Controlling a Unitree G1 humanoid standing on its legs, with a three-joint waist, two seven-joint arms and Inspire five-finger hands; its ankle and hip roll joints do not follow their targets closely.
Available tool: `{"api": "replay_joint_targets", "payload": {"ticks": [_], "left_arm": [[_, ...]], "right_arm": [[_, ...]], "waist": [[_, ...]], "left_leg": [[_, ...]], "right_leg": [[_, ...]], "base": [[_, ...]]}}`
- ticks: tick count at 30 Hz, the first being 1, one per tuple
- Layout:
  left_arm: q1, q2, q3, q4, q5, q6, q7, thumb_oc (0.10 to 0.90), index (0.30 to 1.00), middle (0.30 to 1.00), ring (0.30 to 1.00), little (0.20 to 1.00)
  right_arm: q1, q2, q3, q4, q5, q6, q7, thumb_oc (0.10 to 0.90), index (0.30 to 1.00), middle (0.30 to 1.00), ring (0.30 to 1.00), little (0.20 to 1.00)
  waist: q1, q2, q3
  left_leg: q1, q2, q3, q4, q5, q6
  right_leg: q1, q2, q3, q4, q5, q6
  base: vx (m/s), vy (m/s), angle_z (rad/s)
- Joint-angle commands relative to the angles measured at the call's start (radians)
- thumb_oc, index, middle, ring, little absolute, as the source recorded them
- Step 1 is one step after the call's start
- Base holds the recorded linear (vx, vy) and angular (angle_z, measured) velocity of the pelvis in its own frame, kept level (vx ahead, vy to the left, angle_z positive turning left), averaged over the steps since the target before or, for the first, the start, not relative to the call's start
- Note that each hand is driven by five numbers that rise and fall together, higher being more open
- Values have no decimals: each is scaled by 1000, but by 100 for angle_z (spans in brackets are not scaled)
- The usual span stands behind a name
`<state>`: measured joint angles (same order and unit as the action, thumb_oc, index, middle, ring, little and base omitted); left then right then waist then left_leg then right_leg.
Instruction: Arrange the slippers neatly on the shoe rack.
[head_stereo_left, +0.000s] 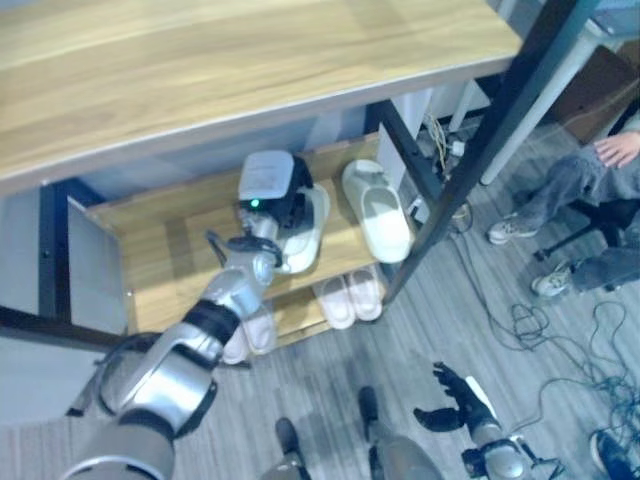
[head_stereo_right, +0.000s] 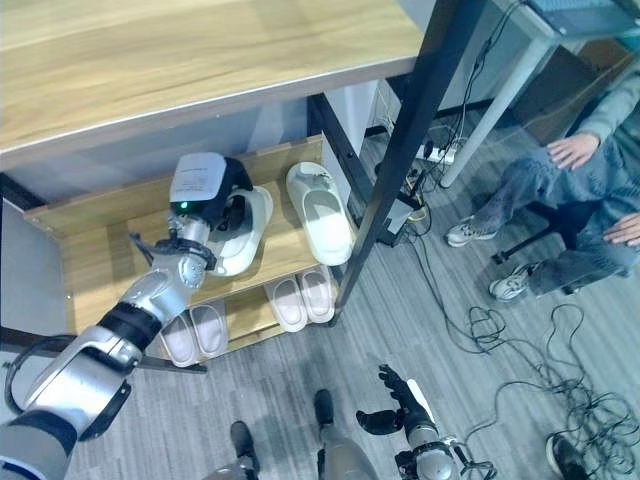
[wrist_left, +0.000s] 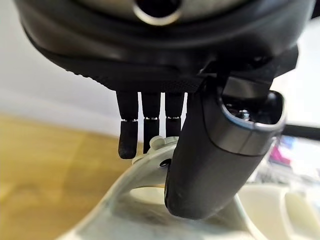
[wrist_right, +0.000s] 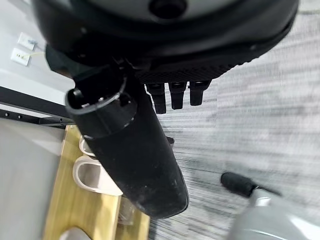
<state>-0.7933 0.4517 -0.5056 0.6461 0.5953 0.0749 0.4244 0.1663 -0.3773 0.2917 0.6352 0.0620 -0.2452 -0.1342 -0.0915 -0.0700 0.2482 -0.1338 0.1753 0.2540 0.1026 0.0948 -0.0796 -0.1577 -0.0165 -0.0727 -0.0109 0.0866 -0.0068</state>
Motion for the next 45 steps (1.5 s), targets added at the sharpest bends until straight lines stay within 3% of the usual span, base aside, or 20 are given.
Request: {"api": "replay_joint_targets", "payload": {"ticks": [1, 2, 3, 4, 6, 8, 10, 12, 13, 14, 15, 16, 17, 18, 21, 22, 25, 26, 37, 45], "left_arm": [[-95, 12, 72, -25, -17, -25, 18, 400, 300, 300, 300, 300], [-82, 14, 78, -37, -19, -26, 18, 400, 300, 300, 300, 300], [-54, 15, 92, -54, -15, -30, 9, 400, 300, 300, 300, 300], [-53, 15, 93, -55, -14, -30, 8, 400, 300, 300, 300, 300], [-5, 23, 104, -73, -3, -40, -13, 400, 300, 300, 300, 300], [25, 34, 110, -80, 9, -40, -18, 400, 300, 300, 300, 300], [26, 35, 105, -73, 12, -39, -19, 400, 300, 300, 300, 300], [25, 34, 93, -55, 13, -40, -22, 400, 300, 300, 300, 300], [33, 42, 93, -47, 12, -35, -22, 400, 300, 300, 300, 300], [34, 43, 94, -48, 12, -35, -22, 400, 300, 300, 300, 300], [31, 36, 89, -47, 5, -36, -25, 400, 300, 300, 300, 300], [30, 36, 90, -46, 4, -36, -25, 400, 300, 300, 300, 300], [30, 29, 91, -49, 3, -30, -19, 400, 300, 300, 300, 300], [30, 29, 91, -49, 3, -30, -19, 400, 300, 300, 300, 300], [30, 29, 96, -48, 2, -27, -15, 400, 300, 300, 300, 300], [35, 20, 97, -48, 1, -33, -15, 400, 300, 300, 300, 300], [40, 17, 98, -50, 4, -33, -12, 400, 300, 300, 300, 300], [61, 1, 98, -60, -2, -44, -18, 400, 300, 300, 300, 300], [114, -62, 102, -66, -40, -54, -27, 400, 300, 300, 300, 300], [92, -100, 80, -60, -59, -60, -25, 400, 300, 300, 300, 300]], "right_arm": [[51, -75, -71, -90, 31, -43, -25, 800, 900, 900, 900, 900], [48, -76, -75, -92, 30, -41, -26, 800, 900, 900, 900, 900], [44, -79, -93, -92, 29, -41, -31, 800, 900, 900, 900, 900], [44, -79, -94, -93, 29, -41, -31, 800, 900, 900, 900, 900], [37, -81, -106, -87, 37, -35, -32, 800, 900, 900, 900, 900], [31, -74, -109, -93, 29, -32, -37, 800, 900, 900, 900, 900], [36, -67, -110, -100, 31, -33, -37, 800, 900, 900, 900, 900], [58, -44, -109, -115, 39, -34, -25, 800, 900, 900, 900, 900], [65, -24, -95, -121, 39, -28, -8, 800, 900, 900, 900, 900], [66, -24, -94, -121, 39, -28, -8, 800, 900, 900, 900, 900], [63, -17, -82, -115, 22, -18, 2, 800, 900, 900, 900, 900], [62, -17, -83, -115, 22, -18, 2, 800, 900, 900, 900, 900], [63, -6, -83, -109, 16, -10, 1, 800, 900, 900, 900, 900], [63, -6, -84, -109, 16, -10, 1, 800, 900, 900, 900, 900], [63, -4, -91, -105, 11, -5, 7, 800, 900, 900, 900, 900], [64, -13, -93, -94, 9, -6, 12, 800, 900, 900, 900, 900], [62, -15, -93, -88, 9, -4, 10, 800, 900, 900, 900, 900], [75, -18, -91, -108, 9, 4, 17, 800, 900, 900, 900, 900], [97, -46, -104, -137, 1, 5, 21, 800, 900, 900, 900, 900], [86, -50, -89, -140, 11, -1, 17, 800, 900, 900, 900, 900]], "waist": [[9, 29, -14], [14, 29, -13], [24, 28, -18], [23, 27, -20], [51, 41, -39], [76, 41, -53], [83, 36, -62], [72, 30, -85], [59, 30, -97], [59, 28, -94], [39, 37, -83], [40, 36, -82], [28, 52, -74], [28, 51, -74], [18, 88, -69], [12, 91, -73], [5, 89, -74], [3, 70, -96], [19, 63, -126], [16, 73, -118]], "left_leg": [[-70, 38, -32, 229, -113, 3], [-89, 1, -49, 254, -145, 16], [-139, -93, -50, 249, -202, 47], [-142, -96, -49, 245, -196, 49], [-194, -162, 8, 170, -145, 65], [-177, -179, -6, 118, -124, 72], [-177, -182, -7, 106, -109, 78], [-108, -189, -4, 53, -114, 95], [-48, -195, -2, 11, -122, 109], [-43, -198, 0, 7, -121, 111], [4, -193, 17, -4, -128, 122], [3, -195, 18, -4, -128, 123], [39, -194, 21, -11, -137, 130], [39, -195, 21, -12, -137, 130], [96, -183, -26, -64, -146, 129], [107, -190, -51, -66, -155, 127], [108, -195, -64, -58, -161, 128], [115, -213, -70, -46, -180, 134], [135, -198, -109, -108, -159, 103], [129, -186, -115, -148, -124, 87]], "right_leg": [[87, 9, -61, 67, -177, 44], [89, 9, -59, 70, -179, 45], [98, 10, -67, 72, -184, 58], [94, 9, -68, 72, -181, 58], [128, 48, -68, 81, -197, 62], [155, 73, -40, 96, -220, 58], [164, 78, -38, 105, -231, 53], [164, 82, -40, 169, -262, 53], [154, 86, -36, 265, -271, 85], [152, 83, -34, 274, -276, 86], [105, 62, -34, 422, -237, 138], [99, 59, -33, 433, -241, 139], [46, 13, -29, 512, -226, 156], [45, 12, -29, 515, -228, 156], [-36, -56, -21, 481, -235, 141], [-37, -87, 5, 391, -206, 146], [-36, -87, 22, 353, -179, 152], [5, -64, 54, 276, -165, 149], [95, -34, -9, 128, -160, 128], [94, -23, -23, 102, -158, 118]], "base": [[-4, -71, 38], [-4, -61, 31], [-13, -59, 18], [16, -44, 16], [106, 17, 29], [172, 35, -5], [186, 29, -66], [220, 78, -51], [123, 76, -21], [180, 172, -13], [50, 107, -9], [92, 171, -30], [33, 73, -43], [73, 84, -34], [67, 32, -12], [72, 13, -15], [84, -27, 12], [171, -67, 36], [91, -87, 16], [26, -74, 0]]}}
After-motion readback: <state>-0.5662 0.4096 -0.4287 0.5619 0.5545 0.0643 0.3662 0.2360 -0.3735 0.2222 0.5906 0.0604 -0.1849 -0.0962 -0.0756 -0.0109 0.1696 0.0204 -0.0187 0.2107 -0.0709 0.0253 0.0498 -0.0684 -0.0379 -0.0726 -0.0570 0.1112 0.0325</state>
